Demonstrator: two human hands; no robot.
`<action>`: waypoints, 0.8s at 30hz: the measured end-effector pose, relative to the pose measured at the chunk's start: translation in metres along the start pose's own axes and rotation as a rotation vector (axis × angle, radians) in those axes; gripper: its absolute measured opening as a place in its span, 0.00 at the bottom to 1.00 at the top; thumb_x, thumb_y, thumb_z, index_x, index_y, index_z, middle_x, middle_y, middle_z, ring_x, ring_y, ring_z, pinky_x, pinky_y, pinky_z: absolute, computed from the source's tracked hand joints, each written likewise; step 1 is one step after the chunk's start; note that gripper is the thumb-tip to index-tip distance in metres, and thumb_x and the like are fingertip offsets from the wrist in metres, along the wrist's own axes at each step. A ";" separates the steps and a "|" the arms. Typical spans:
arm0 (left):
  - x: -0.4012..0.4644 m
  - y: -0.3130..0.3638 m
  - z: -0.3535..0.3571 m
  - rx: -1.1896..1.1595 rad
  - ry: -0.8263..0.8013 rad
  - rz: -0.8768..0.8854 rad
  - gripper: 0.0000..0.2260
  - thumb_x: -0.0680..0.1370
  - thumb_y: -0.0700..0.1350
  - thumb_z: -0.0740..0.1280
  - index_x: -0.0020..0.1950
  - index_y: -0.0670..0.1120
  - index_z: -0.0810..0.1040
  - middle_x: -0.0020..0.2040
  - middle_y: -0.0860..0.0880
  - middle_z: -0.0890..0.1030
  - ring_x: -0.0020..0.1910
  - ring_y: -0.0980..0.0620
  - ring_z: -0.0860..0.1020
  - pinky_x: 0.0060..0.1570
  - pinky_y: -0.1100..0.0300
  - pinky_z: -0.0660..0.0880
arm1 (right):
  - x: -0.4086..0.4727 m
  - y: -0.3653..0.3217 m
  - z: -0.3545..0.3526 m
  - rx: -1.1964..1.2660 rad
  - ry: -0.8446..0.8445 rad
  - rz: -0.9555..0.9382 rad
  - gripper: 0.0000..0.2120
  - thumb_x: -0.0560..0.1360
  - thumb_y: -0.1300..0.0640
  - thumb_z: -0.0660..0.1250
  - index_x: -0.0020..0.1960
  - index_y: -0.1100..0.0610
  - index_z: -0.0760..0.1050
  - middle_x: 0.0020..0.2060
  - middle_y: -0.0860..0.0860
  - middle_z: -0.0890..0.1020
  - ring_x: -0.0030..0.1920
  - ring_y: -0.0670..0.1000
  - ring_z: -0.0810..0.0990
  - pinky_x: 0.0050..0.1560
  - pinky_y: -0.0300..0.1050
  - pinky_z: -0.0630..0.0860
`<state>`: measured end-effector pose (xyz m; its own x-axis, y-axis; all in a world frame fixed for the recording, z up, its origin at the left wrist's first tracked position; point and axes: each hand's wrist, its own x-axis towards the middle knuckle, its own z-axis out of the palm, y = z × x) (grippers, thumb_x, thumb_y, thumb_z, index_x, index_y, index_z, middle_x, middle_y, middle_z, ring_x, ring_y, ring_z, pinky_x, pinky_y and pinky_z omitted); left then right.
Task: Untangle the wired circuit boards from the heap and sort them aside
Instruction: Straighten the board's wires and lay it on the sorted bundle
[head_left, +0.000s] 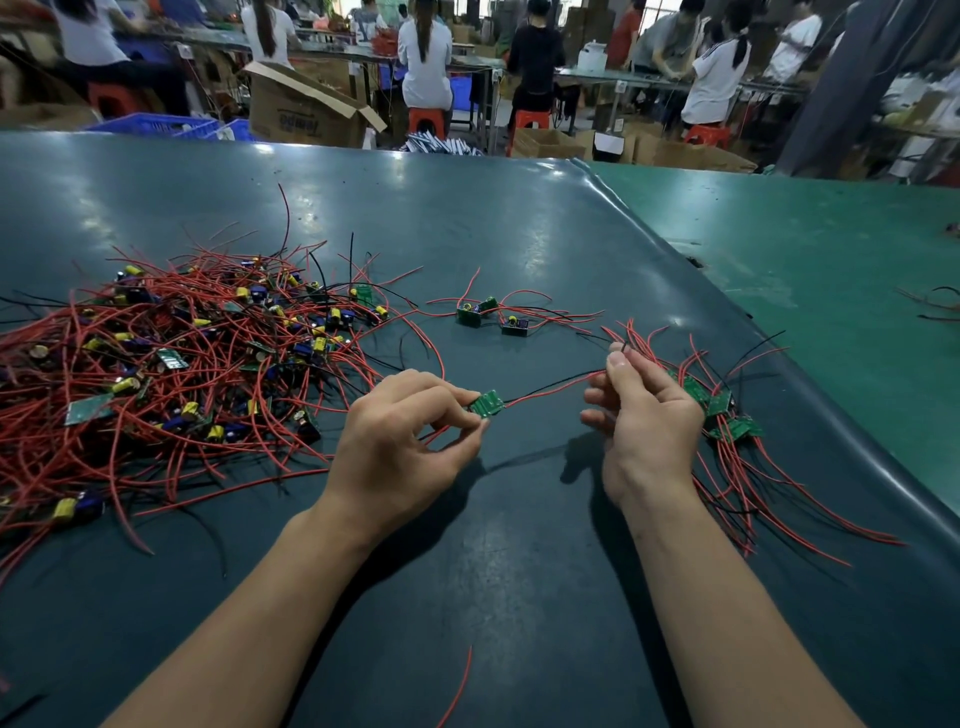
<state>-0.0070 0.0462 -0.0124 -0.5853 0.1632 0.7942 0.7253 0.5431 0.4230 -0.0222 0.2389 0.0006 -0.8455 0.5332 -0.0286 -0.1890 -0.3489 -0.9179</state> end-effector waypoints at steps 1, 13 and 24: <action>0.000 -0.001 -0.001 0.001 0.016 -0.010 0.07 0.68 0.37 0.77 0.33 0.40 0.81 0.41 0.48 0.84 0.39 0.48 0.82 0.41 0.49 0.78 | -0.002 -0.001 0.001 0.057 -0.050 0.090 0.02 0.78 0.60 0.68 0.47 0.58 0.78 0.28 0.51 0.77 0.25 0.46 0.74 0.22 0.36 0.71; 0.000 0.000 -0.001 0.011 0.041 -0.011 0.07 0.69 0.38 0.76 0.34 0.41 0.81 0.41 0.49 0.84 0.39 0.47 0.82 0.41 0.47 0.78 | -0.008 -0.005 0.003 0.006 -0.271 0.261 0.08 0.76 0.58 0.69 0.41 0.61 0.81 0.26 0.48 0.78 0.23 0.42 0.72 0.22 0.31 0.67; 0.000 0.000 -0.003 -0.012 0.172 -0.125 0.05 0.72 0.38 0.76 0.44 0.43 0.82 0.48 0.51 0.85 0.38 0.49 0.82 0.41 0.49 0.79 | -0.008 -0.005 0.001 -0.011 -0.342 0.329 0.18 0.69 0.46 0.71 0.50 0.59 0.78 0.31 0.50 0.79 0.26 0.45 0.76 0.23 0.33 0.70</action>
<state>-0.0060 0.0439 -0.0106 -0.6008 -0.0485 0.7979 0.6560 0.5405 0.5268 -0.0147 0.2358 0.0056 -0.9759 0.1104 -0.1880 0.1201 -0.4473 -0.8863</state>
